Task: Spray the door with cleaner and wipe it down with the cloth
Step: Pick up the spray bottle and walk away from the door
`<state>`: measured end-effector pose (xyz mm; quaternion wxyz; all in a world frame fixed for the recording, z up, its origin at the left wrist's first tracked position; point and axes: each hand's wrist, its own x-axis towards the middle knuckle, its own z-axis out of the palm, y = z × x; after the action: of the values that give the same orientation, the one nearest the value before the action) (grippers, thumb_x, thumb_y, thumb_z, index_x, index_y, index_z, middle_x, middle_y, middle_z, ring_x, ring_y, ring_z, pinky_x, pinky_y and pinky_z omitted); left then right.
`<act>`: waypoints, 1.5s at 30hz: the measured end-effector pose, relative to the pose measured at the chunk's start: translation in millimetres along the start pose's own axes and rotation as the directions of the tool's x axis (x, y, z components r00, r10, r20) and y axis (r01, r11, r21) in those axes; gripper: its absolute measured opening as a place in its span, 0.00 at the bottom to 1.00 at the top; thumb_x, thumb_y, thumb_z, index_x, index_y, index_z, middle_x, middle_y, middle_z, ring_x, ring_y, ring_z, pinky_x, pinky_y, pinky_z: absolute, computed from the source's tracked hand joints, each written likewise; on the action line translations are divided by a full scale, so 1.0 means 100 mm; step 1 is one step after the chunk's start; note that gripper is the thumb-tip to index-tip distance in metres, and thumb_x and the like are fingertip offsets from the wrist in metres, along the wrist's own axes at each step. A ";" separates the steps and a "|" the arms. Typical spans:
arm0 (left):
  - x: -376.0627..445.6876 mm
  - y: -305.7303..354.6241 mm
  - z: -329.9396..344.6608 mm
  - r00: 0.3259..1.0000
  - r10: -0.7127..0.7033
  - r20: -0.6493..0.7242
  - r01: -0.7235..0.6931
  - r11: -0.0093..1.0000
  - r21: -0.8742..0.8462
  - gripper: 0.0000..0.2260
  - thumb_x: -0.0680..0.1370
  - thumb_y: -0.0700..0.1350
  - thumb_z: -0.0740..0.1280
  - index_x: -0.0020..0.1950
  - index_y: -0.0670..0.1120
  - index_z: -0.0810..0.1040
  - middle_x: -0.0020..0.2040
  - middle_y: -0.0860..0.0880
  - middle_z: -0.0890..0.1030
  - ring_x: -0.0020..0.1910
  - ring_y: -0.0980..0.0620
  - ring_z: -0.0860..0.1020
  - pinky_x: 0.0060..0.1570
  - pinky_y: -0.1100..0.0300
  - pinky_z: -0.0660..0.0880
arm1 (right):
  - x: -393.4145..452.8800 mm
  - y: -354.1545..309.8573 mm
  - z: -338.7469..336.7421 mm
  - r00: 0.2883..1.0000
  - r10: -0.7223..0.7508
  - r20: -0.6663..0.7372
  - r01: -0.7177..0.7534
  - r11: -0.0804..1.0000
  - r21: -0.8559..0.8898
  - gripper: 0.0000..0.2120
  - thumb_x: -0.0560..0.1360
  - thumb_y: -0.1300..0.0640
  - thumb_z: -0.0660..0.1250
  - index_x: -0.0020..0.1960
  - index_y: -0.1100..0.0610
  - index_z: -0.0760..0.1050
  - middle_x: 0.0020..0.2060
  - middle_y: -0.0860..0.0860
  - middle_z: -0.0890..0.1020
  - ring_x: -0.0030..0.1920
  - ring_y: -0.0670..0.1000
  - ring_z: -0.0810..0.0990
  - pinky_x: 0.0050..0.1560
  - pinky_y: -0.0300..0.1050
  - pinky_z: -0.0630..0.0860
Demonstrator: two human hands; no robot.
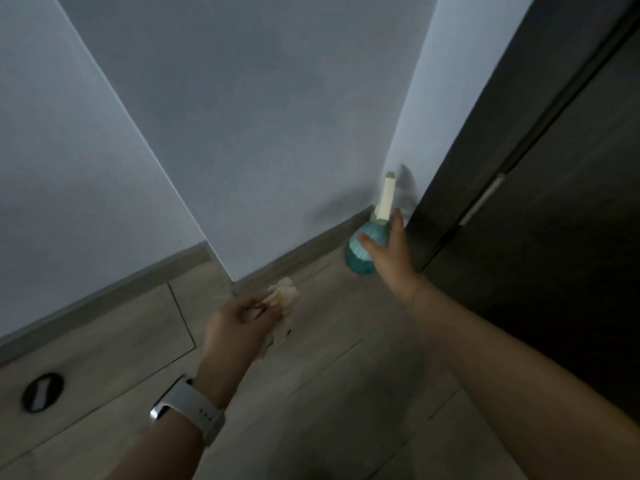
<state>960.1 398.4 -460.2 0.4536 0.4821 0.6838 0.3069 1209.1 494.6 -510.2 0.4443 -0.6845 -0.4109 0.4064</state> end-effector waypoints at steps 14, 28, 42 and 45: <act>-0.41 -0.22 0.02 0.989 -0.146 0.031 0.149 0.979 -0.138 0.07 0.74 0.42 0.74 0.49 0.53 0.83 0.43 0.52 0.85 0.45 0.50 0.84 0.47 0.54 0.81 | -0.75 0.23 -0.01 0.977 0.036 -0.211 0.001 0.985 0.170 0.16 0.76 0.53 0.70 0.58 0.61 0.73 0.49 0.54 0.80 0.53 0.53 0.81 0.58 0.56 0.78; -1.56 0.17 -0.21 0.970 -0.242 0.020 0.242 0.956 -0.164 0.10 0.74 0.42 0.73 0.55 0.46 0.83 0.47 0.47 0.85 0.46 0.50 0.84 0.45 0.57 0.80 | -3.22 -0.18 -0.62 0.882 0.426 -0.202 -0.344 0.874 0.344 0.06 0.75 0.58 0.69 0.51 0.52 0.74 0.40 0.46 0.80 0.40 0.41 0.81 0.39 0.33 0.77; -4.49 3.29 -2.21 0.942 -0.329 0.060 0.331 0.895 -0.300 0.08 0.72 0.43 0.75 0.51 0.49 0.85 0.40 0.44 0.82 0.31 0.52 0.76 0.33 0.60 0.72 | -5.62 -4.18 -2.10 0.963 0.267 -0.018 -0.267 0.964 -0.004 0.19 0.74 0.57 0.72 0.63 0.56 0.75 0.45 0.46 0.81 0.48 0.41 0.81 0.54 0.44 0.78; -5.21 3.71 -2.68 0.938 -0.346 0.031 0.335 0.876 -0.347 0.08 0.73 0.42 0.75 0.51 0.47 0.85 0.39 0.43 0.83 0.30 0.54 0.76 0.30 0.62 0.72 | -6.05 -4.86 -2.24 0.970 0.243 0.019 -0.243 0.970 -0.011 0.14 0.73 0.57 0.73 0.57 0.57 0.78 0.41 0.45 0.81 0.44 0.41 0.81 0.51 0.44 0.78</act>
<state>920.0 43.5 133.6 0.5673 0.2620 0.7001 0.3456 1116.6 4.2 124.7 0.3841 -0.7272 -0.3304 0.4631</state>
